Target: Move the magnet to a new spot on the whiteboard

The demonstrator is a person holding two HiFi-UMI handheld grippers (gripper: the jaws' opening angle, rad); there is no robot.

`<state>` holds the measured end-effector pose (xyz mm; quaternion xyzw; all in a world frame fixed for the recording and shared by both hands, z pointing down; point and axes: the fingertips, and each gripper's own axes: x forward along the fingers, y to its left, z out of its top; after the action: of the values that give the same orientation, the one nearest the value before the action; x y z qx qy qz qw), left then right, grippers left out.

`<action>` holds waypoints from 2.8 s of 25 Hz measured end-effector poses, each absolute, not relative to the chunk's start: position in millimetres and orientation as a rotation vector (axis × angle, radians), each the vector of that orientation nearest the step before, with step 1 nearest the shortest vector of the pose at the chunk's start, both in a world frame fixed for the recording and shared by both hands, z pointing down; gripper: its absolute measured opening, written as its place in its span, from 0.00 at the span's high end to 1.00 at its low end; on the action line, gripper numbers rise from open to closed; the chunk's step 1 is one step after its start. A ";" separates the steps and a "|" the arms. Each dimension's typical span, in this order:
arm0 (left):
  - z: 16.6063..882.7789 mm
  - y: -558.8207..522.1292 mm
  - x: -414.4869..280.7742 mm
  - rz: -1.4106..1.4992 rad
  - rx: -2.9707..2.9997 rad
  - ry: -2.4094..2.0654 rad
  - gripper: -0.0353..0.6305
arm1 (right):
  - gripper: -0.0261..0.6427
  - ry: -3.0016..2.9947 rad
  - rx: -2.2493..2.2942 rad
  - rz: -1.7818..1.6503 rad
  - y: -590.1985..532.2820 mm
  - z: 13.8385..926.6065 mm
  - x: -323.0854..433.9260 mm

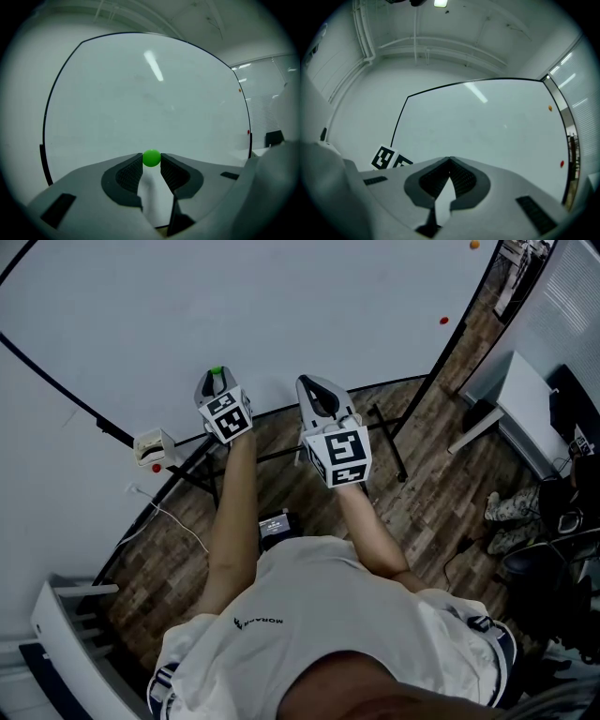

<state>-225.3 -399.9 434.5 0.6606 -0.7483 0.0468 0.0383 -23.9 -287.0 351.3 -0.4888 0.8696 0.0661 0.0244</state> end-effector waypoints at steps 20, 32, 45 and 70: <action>408.0 -349.3 -191.2 0.071 2.123 -2.283 0.76 | 0.94 2.689 -1.495 0.194 -275.8 346.0 -23.1; 399.9 -330.4 -186.0 0.047 2.141 -2.274 0.76 | 0.94 2.692 -1.490 0.184 -276.5 350.3 -26.2; 384.2 -312.8 -180.6 -0.005 2.178 -2.275 0.76 | 0.94 2.697 -1.475 0.154 -280.9 353.3 -33.6; 353.5 -275.3 -144.6 -0.059 2.328 -2.247 0.76 | 0.94 2.682 -1.451 0.103 -275.0 352.1 -33.4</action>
<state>-144.6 -275.3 353.5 0.7185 -0.6937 -0.0183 -0.0473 -33.4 -275.0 352.1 -0.4751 0.8781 0.0337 0.0450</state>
